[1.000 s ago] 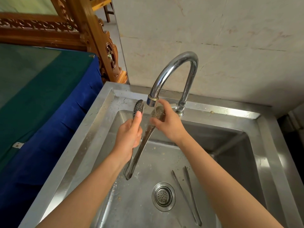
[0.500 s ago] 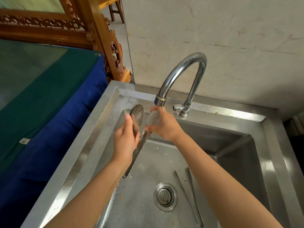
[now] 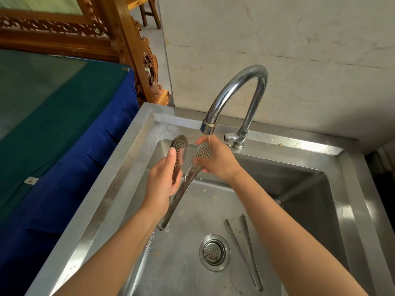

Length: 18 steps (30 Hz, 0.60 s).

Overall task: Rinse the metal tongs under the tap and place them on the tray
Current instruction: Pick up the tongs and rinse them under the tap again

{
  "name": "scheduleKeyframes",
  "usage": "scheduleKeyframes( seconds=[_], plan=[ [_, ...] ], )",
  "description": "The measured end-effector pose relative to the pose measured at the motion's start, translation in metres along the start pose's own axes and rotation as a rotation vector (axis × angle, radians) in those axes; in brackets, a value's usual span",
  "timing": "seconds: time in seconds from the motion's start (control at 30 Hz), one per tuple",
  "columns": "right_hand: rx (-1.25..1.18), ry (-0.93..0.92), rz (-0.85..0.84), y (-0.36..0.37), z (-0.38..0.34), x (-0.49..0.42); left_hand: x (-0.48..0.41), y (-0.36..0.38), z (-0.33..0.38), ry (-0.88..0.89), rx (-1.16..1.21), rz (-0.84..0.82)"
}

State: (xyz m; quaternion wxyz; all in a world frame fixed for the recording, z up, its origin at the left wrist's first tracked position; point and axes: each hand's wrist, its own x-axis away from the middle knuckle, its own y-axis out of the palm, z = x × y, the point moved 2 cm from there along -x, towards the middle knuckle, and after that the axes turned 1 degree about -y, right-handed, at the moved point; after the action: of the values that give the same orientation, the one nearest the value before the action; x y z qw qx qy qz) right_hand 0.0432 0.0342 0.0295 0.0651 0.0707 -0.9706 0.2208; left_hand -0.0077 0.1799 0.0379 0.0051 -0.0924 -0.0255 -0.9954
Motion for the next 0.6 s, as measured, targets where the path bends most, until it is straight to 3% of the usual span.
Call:
scheduleKeyframes(
  seconds=[0.13,0.23,0.33,0.47,0.6],
  plan=[
    [0.075,-0.043,0.283,-0.003,0.002,0.000,0.000,0.005,0.003,0.058,0.015,-0.088],
    [0.061,-0.027,0.386,-0.005,0.007,0.001,0.000,0.003,-0.002,0.071,-0.074,-0.100],
    [0.014,-0.007,0.328,-0.004,0.003,0.002,0.001,-0.002,-0.013,0.121,-0.296,-0.085],
    [0.036,-0.017,0.236,-0.008,-0.005,-0.002,-0.001,-0.011,-0.030,0.131,-0.525,0.102],
    [0.035,-0.006,0.179,-0.009,-0.011,-0.003,-0.002,-0.014,-0.048,-0.069,-0.463,0.175]
  ],
)
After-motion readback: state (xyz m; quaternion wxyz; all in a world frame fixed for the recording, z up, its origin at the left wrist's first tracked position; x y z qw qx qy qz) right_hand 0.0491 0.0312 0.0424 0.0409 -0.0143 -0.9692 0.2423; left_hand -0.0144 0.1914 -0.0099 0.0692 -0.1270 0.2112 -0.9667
